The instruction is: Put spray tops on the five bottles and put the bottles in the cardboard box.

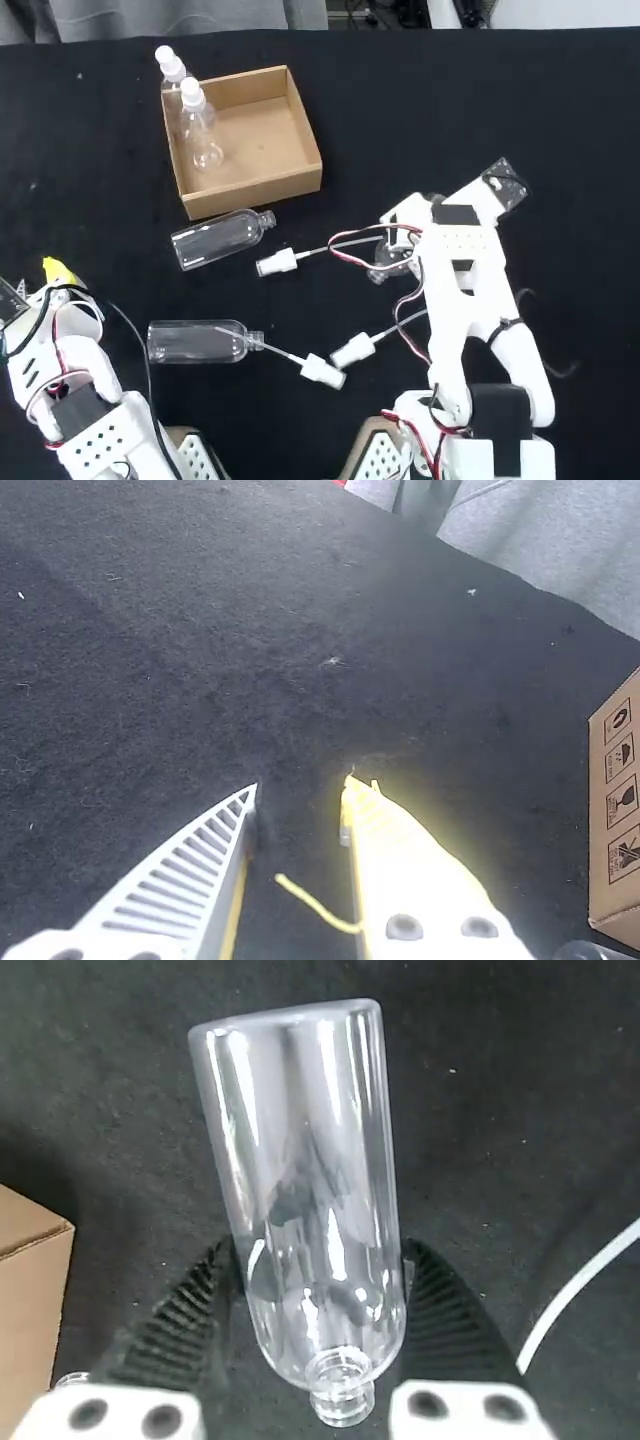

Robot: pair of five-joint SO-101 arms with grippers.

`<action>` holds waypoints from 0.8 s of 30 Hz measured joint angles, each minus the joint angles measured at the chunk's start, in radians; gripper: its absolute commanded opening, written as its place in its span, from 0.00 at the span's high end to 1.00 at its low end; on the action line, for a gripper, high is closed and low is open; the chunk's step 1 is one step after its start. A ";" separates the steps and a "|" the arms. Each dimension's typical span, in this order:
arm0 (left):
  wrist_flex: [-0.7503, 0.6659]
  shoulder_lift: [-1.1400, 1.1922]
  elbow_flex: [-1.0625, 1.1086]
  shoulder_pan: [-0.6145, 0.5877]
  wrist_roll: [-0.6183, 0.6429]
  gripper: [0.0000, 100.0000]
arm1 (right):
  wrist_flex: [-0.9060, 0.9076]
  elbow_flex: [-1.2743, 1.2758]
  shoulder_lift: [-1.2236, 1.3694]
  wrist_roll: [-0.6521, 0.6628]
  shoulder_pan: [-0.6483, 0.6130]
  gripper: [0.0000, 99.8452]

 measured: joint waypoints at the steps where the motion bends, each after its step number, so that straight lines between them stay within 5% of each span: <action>1: 0.000 0.000 0.000 0.000 0.000 0.88 | -0.003 0.000 0.000 -0.005 0.000 0.89; 24: 0.000 0.000 0.000 0.000 0.000 0.88 | 0.354 -0.519 0.468 -0.193 0.006 0.89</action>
